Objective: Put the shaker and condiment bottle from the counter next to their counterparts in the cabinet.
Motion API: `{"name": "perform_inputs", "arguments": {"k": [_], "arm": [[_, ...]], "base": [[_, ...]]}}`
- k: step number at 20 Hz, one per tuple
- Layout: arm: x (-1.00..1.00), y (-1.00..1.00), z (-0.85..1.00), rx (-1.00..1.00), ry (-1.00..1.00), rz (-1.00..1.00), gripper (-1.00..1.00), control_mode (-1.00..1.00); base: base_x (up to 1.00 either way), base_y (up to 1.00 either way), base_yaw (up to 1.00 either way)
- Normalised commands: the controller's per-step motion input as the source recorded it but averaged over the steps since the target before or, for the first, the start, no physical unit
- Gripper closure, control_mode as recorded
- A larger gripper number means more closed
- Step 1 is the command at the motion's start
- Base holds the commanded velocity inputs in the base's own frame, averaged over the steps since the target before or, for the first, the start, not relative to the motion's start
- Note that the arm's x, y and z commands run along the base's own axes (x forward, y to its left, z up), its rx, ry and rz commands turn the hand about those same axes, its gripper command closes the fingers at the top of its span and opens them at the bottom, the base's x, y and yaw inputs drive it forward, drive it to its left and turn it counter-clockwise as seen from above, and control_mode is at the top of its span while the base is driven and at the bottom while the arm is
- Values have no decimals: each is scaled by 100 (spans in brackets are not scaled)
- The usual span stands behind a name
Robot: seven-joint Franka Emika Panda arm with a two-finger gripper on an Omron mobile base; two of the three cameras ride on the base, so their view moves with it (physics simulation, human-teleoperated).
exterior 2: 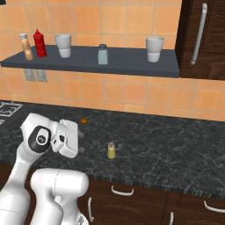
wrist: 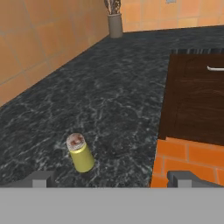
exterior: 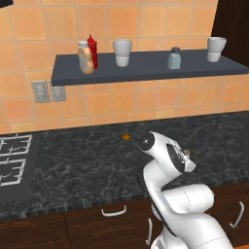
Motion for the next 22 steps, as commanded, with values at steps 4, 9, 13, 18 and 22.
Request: {"name": "perform_inputs", "arguments": {"k": [4,9,13,18,22], "arm": [[34,-27,-42,-2,-4,0,-100,-100],[25,-29,-38,0,-2,0,-100,-100],[15,-28,-37,0,0,0,-100,-100],[9,-22,-31,0,0,0,-100,-100],[7,-21,-27,0,0,0,-100,-100]], "base": [[0,0,0],[0,0,0],[0,0,0],[0,0,0],[0,0,0]]}}
